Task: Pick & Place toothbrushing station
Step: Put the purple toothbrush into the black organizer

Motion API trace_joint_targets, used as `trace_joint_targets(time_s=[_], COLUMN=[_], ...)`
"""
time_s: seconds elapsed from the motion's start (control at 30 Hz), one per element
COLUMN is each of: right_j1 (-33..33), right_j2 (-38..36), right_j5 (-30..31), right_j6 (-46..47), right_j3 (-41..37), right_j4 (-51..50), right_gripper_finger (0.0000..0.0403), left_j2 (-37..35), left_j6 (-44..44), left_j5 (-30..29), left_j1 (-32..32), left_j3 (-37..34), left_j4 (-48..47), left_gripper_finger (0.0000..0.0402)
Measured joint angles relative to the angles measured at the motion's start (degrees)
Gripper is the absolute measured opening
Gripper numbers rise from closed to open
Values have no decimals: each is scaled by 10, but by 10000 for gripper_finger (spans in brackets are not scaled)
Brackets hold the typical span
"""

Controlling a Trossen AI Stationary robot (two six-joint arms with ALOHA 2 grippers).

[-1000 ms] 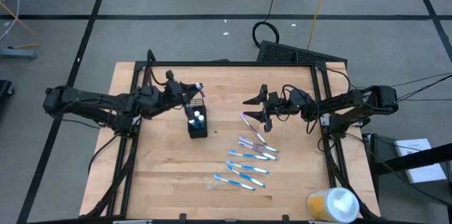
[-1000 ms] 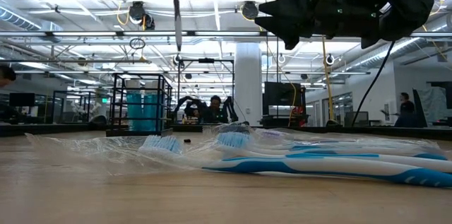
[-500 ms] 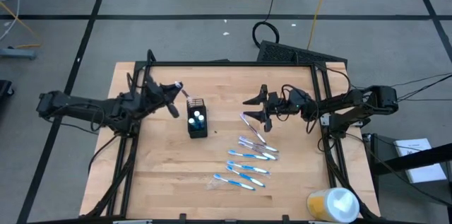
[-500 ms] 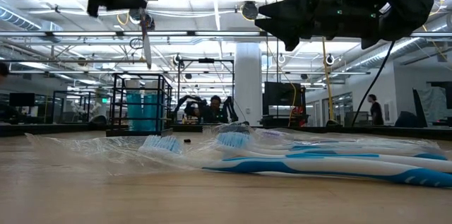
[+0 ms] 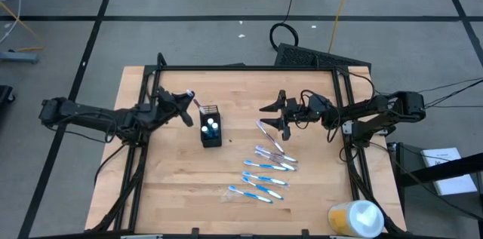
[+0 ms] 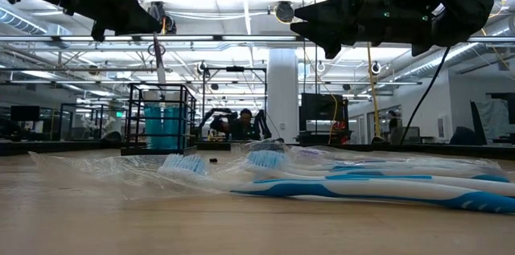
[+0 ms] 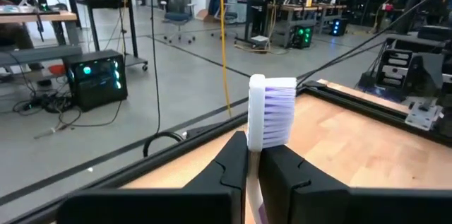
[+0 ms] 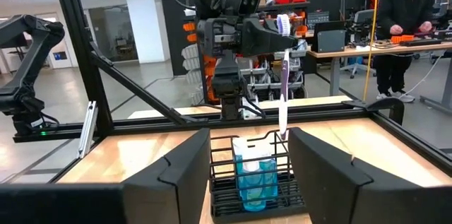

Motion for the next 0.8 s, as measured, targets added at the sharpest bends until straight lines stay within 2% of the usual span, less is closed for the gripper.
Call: trace_joint_targets(time_s=[0.2, 0.33, 0.53, 0.67, 0.8], right_j1=[0, 0, 0, 0, 0], right_j2=[0, 0, 0, 0, 0], right_j5=[0, 0, 0, 0, 0], right_j6=[-1, 0, 0, 0, 0], right_j3=[0, 0, 0, 0, 0], right_j4=[0, 0, 0, 0, 0], right_gripper_finger=[181, 180, 180, 180, 180], left_j2=[46, 81, 129, 160, 182], left_j6=[-3, -34, -73, -79, -87], left_j5=[-14, -14, -15, -15, -14], left_j1=[2, 12, 25, 27, 27], left_j3=[0, 0, 0, 0, 0], left_j4=[2, 2, 15, 38, 51], left_gripper_finger=[14, 13, 31, 13, 17])
